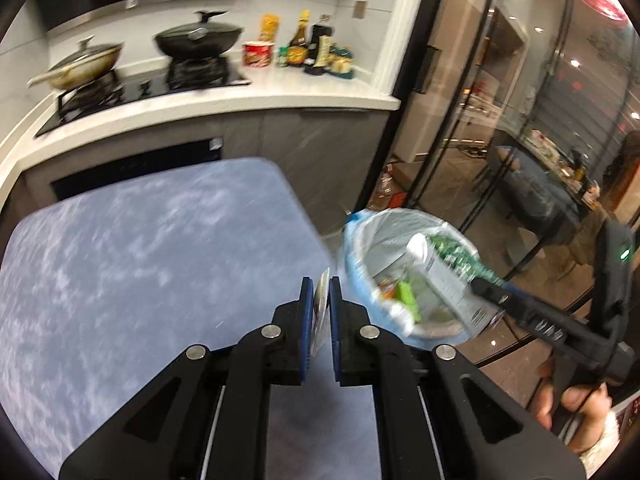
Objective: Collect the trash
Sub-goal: 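Carry the carton and tube over the bin and open both tools to drop them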
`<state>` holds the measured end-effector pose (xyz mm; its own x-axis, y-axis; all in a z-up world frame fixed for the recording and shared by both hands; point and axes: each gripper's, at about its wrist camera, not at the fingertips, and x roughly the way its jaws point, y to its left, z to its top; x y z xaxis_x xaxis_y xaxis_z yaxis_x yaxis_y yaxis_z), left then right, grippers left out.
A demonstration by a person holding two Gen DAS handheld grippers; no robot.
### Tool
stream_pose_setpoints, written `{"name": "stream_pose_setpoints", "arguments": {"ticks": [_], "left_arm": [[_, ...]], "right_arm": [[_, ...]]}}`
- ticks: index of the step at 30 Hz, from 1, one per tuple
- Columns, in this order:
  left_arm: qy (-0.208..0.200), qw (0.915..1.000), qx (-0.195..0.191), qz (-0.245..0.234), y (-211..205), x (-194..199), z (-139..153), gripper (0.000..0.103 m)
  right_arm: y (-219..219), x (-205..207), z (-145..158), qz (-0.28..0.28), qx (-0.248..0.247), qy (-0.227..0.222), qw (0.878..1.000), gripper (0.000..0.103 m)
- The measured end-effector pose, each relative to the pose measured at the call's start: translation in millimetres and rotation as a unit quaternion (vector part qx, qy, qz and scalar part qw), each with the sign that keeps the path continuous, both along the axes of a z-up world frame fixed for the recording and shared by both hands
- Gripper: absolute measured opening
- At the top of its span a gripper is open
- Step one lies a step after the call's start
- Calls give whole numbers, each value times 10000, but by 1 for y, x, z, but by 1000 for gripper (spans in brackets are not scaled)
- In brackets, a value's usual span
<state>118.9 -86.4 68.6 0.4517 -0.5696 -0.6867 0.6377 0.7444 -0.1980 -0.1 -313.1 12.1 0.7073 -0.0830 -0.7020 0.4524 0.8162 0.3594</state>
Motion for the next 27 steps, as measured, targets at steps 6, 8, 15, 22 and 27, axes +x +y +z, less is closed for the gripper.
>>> {"name": "stream_pose_setpoints", "arguments": {"ticks": [6, 8, 15, 22, 27], "left_arm": [[-85, 9990, -153, -404, -67, 8, 7, 8], [-62, 9984, -189, -520, -89, 10, 3, 8], [139, 9973, -133, -712, -142, 14, -20, 8], [310, 9982, -96, -512, -154, 17, -38, 46], [287, 9986, -18, -455, -155, 14, -41, 46]], "right_arm": [[-40, -2, -18, -338, 8, 218, 9992, 47], [-47, -1, -24, -384, 17, 265, 9989, 47], [-66, 7, -36, -454, -29, 357, 9983, 48], [-75, 5, -35, -578, -2, 245, 9980, 54], [-75, 2, -33, -550, -11, 219, 9982, 54]]}}
